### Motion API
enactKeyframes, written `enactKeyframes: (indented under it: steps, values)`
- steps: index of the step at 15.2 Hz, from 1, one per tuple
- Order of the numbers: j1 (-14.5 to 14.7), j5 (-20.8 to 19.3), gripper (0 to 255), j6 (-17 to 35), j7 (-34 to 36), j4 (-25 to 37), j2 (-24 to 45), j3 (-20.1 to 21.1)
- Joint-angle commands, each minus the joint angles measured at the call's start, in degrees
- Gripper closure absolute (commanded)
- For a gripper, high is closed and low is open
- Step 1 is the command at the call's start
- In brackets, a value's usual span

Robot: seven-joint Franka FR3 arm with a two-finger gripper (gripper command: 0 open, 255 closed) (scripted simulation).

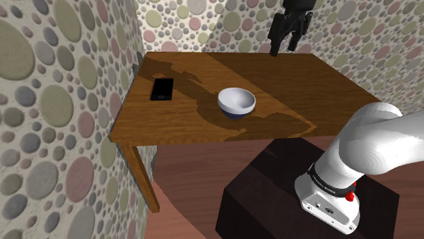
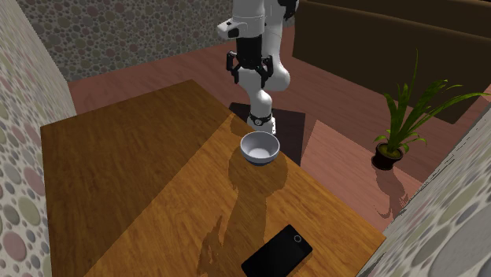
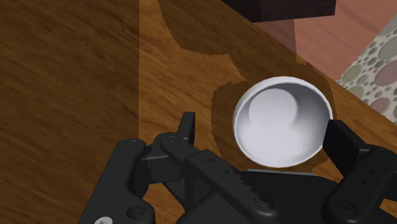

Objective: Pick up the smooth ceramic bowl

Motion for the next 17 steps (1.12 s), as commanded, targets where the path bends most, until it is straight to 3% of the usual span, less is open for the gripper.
enactKeyframes:
  steps: [1, 8, 14, 17]
  values:
    - [0.0, 0.0, 0, 0.0, 0.0, 0.0, 0.0, 0.0]
    - [0.5, 1.0, 0, 15.5, -3.1, -10.1, 4.0, -2.0]
    - [1.3, 2.6, 0, 29.5, -6.4, -15.6, 11.5, -3.8]
    - [1.4, 2.9, 0, 32.2, -6.8, -17.1, 12.6, -3.9]
